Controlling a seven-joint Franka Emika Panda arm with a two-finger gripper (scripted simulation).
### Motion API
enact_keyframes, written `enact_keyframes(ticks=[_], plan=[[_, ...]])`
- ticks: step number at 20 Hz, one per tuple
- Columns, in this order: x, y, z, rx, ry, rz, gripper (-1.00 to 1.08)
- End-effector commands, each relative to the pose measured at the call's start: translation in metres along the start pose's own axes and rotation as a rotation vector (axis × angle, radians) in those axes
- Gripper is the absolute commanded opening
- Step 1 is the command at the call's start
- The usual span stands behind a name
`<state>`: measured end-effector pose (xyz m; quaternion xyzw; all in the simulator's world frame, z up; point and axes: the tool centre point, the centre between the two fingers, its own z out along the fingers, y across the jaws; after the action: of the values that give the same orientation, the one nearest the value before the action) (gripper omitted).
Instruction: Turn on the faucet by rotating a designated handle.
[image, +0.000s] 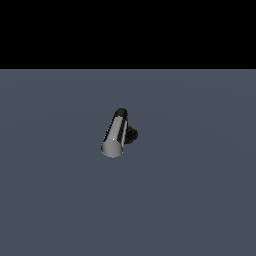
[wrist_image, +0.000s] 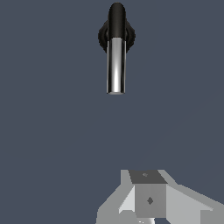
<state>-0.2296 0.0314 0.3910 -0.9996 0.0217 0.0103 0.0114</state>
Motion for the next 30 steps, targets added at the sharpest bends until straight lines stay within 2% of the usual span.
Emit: enact_keyframes(ticks=[1, 30], plan=[[0.007, -0.007, 0.02, -0.001, 0.001, 0.007, -1.0], [0.094, -0.079, 0.226, -0.01, 0.016, 0.077, -1.0]])
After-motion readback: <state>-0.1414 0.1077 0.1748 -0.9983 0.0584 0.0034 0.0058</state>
